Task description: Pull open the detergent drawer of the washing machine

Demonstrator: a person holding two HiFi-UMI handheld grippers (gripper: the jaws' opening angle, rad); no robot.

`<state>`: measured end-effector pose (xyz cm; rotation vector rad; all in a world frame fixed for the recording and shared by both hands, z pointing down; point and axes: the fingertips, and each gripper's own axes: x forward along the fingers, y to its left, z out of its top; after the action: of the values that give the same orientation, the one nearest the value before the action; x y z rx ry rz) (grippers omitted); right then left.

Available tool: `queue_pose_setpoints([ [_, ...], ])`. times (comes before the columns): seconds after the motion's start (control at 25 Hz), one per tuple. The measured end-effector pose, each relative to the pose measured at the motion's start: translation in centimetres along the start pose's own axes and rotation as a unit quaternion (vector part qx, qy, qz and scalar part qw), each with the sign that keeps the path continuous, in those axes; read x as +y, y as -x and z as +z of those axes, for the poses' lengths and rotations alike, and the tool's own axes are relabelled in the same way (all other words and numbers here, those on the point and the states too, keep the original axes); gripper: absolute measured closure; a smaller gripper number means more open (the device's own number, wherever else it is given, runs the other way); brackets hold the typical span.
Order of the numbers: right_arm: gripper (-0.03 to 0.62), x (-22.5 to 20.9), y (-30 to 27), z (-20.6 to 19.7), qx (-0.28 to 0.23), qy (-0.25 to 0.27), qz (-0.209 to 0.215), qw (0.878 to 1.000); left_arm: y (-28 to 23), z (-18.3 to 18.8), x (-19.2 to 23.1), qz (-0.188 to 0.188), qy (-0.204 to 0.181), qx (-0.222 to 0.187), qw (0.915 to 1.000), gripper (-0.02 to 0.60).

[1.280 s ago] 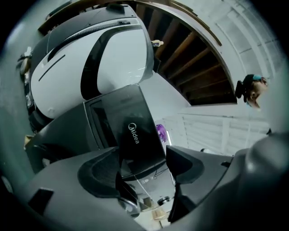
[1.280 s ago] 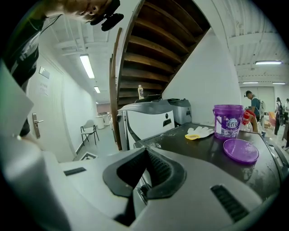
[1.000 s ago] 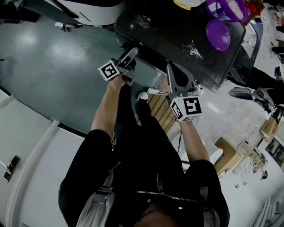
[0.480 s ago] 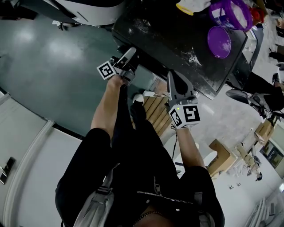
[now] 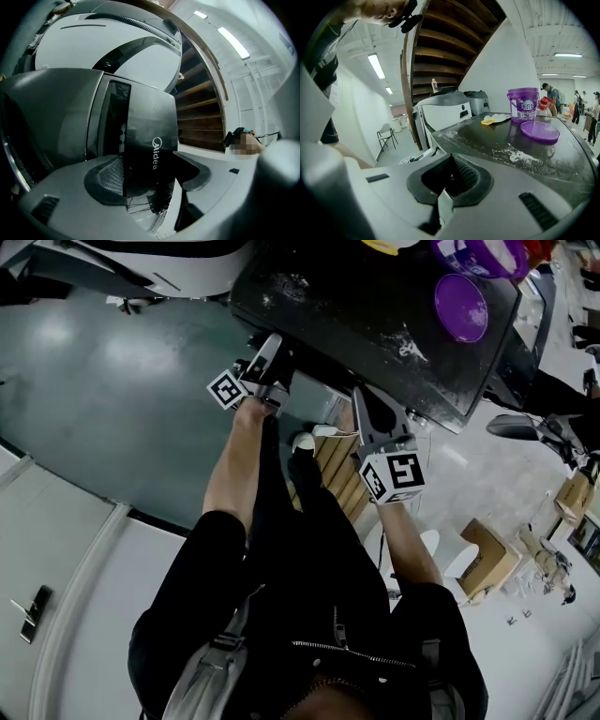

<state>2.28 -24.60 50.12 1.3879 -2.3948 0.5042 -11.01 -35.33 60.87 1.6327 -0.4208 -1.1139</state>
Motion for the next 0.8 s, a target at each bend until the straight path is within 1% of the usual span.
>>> queue_pose_setpoints([
  [0.32, 0.588, -0.5, 0.7, -0.9, 0.005, -0.006, -0.009, 1.0, 0.1, 0.0, 0.0, -0.007, -0.001, -0.008, 0.9999, 0.295],
  [0.6, 0.588, -1.3, 1.2, -1.3, 0.008, -0.012, -0.011, 1.0, 0.3, 0.0, 0.1, -0.008, -0.001, -0.007, 0.9999, 0.305],
  [0.8, 0.588, -1.9, 1.3, -1.5, 0.01, -0.015, -0.013, 1.0, 0.2, 0.0, 0.0, -0.009, 0.001, -0.016, 0.9998, 0.305],
])
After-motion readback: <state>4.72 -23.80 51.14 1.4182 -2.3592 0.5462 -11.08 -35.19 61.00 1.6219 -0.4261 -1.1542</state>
